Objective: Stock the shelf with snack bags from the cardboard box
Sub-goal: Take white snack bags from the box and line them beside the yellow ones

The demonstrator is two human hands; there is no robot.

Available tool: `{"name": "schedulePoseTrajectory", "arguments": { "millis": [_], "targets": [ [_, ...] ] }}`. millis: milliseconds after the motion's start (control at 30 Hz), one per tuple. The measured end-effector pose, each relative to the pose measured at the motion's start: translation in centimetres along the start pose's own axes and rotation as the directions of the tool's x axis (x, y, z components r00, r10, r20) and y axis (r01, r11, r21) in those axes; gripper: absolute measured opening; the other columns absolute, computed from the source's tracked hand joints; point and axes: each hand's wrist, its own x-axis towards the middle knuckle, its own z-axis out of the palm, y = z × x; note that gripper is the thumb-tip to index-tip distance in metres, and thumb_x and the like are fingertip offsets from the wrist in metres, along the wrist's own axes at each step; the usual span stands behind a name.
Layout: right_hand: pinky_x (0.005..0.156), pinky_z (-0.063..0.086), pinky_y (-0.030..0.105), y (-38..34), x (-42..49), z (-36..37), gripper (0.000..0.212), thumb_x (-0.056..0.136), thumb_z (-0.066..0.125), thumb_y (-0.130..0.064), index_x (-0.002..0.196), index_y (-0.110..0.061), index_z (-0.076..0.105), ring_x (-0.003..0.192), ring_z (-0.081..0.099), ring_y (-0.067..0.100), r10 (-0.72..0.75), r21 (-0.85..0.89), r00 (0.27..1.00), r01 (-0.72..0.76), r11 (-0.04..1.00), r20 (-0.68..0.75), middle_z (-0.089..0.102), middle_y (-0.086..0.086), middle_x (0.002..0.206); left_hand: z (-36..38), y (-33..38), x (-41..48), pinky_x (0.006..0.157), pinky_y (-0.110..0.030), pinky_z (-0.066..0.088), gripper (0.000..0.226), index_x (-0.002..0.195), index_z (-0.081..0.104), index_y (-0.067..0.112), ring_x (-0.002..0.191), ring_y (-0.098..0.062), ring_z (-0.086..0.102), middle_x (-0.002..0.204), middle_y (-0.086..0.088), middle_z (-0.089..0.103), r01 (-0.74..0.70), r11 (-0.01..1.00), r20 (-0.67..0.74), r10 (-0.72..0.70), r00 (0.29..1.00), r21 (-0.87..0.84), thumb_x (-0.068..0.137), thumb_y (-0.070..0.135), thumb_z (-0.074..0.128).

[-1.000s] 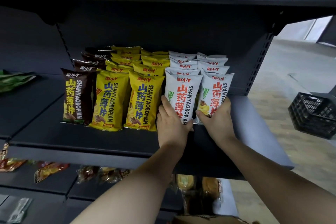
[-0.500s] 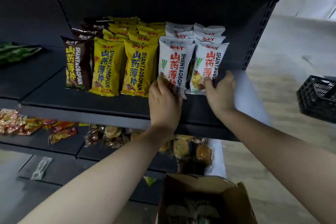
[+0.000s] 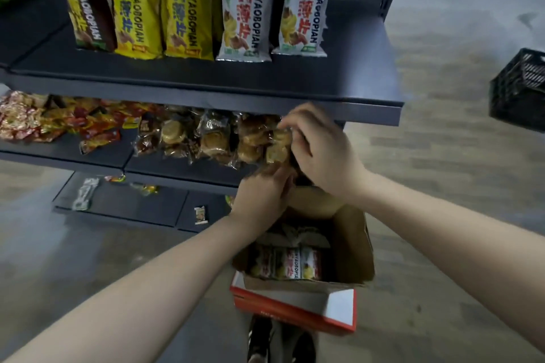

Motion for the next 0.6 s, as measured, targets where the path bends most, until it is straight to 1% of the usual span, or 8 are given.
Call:
{"name": "schedulePoseTrajectory", "arguments": {
  "millis": [33, 100, 167, 267, 333, 467, 567, 600],
  "targets": [
    [0.072, 0.047, 0.029, 0.1, -1.5, 0.3, 0.025, 0.088, 0.043, -0.009, 0.101, -0.006, 0.064, 0.088, 0.059, 0.021, -0.011, 0.0, 0.999, 0.011, 1.0, 0.053, 0.059, 0.007, 0.104, 0.7, 0.2, -1.1, 0.047, -0.023, 0.036, 0.022, 0.085, 0.062, 0.009, 0.061, -0.028, 0.062, 0.075, -0.007, 0.063, 0.056, 0.998, 0.076, -0.056, 0.996, 0.0, 0.086, 0.023, 0.045],
    [0.064, 0.043, 0.027, 0.7, -4.3, 1.3, 0.024, 0.088, 0.045, -0.01, 0.102, -0.008, 0.064, 0.083, 0.059, 0.019, 0.029, -0.007, 0.985, -0.028, 1.0, 0.169, 0.06, 0.005, 0.105, 2.2, 0.4, -2.8, 0.056, -0.026, 0.039, 0.022, 0.097, 0.061, 0.011, 0.079, -0.027, 0.064, 0.093, -0.005, 0.065, 0.162, 0.987, 0.252, -0.162, 0.954, 0.022, 0.093, 0.023, 0.043],
    [0.063, 0.041, 0.026, 2.0, -7.0, 2.7, 0.021, 0.09, 0.048, -0.009, 0.104, -0.012, 0.064, 0.086, 0.058, 0.018, 0.129, -0.039, 0.952, -0.123, 0.992, 0.277, 0.059, 0.002, 0.108, 4.1, 0.3, -4.1, 0.071, -0.029, 0.044, 0.025, 0.11, 0.058, 0.015, 0.097, -0.023, 0.06, 0.11, -0.001, 0.06, 0.25, 0.965, 0.399, -0.259, 0.879, 0.077, 0.097, 0.026, 0.039],
    [0.069, 0.05, 0.035, 4.6, -10.8, 5.3, 0.02, 0.091, 0.049, -0.012, 0.106, -0.015, 0.062, 0.096, 0.057, 0.02, 0.213, -0.08, 0.882, -0.198, 0.977, 0.42, 0.056, 0.001, 0.107, 6.7, 0.1, -5.4, 0.085, -0.036, 0.045, 0.026, 0.113, 0.054, 0.017, 0.107, -0.024, 0.054, 0.115, -0.005, 0.054, 0.343, 0.932, 0.567, -0.347, 0.747, 0.118, 0.097, 0.027, 0.036],
    [0.074, 0.051, 0.039, 6.1, -12.4, 6.9, 0.021, 0.093, 0.048, -0.016, 0.109, -0.017, 0.061, 0.1, 0.056, 0.021, 0.31, -0.128, 0.798, -0.286, 0.95, 0.517, 0.056, 0.001, 0.108, 9.0, -0.2, -6.1, 0.09, -0.04, 0.045, 0.026, 0.112, 0.052, 0.013, 0.11, -0.029, 0.05, 0.115, -0.01, 0.052, 0.373, 0.917, 0.654, -0.368, 0.66, 0.14, 0.096, 0.026, 0.037],
    [0.084, 0.05, 0.038, 8.7, -14.7, 10.4, 0.024, 0.096, 0.045, -0.023, 0.115, -0.017, 0.059, 0.104, 0.058, 0.026, 0.528, -0.275, 0.547, -0.478, 0.834, 0.65, 0.058, 0.005, 0.116, 13.3, -1.1, -6.7, 0.098, -0.045, 0.043, 0.036, 0.125, 0.049, 0.012, 0.123, -0.033, 0.043, 0.131, -0.013, 0.048, 0.366, 0.907, 0.783, -0.379, 0.493, 0.208, 0.094, 0.03, 0.042],
    [0.089, 0.05, 0.038, 11.2, -16.5, 13.6, 0.027, 0.097, 0.042, -0.02, 0.116, -0.009, 0.059, 0.106, 0.06, 0.03, 0.575, -0.339, 0.381, -0.529, 0.778, 0.725, 0.062, 0.012, 0.118, 16.5, -1.9, -6.7, 0.101, -0.042, 0.042, 0.041, 0.132, 0.047, 0.009, 0.125, -0.034, 0.044, 0.136, -0.016, 0.047, 0.334, 0.915, 0.825, -0.363, 0.432, 0.228, 0.094, 0.025, 0.044],
    [0.09, 0.049, 0.036, 11.7, -17.0, 14.6, 0.028, 0.098, 0.042, -0.017, 0.116, -0.006, 0.06, 0.107, 0.06, 0.031, 0.575, -0.364, 0.307, -0.532, 0.764, 0.758, 0.062, 0.014, 0.119, 17.6, -2.2, -6.5, 0.1, -0.041, 0.041, 0.04, 0.131, 0.048, 0.007, 0.123, -0.034, 0.045, 0.135, -0.017, 0.048, 0.307, 0.921, 0.833, -0.358, 0.421, 0.24, 0.095, 0.023, 0.043]
  ]
}}
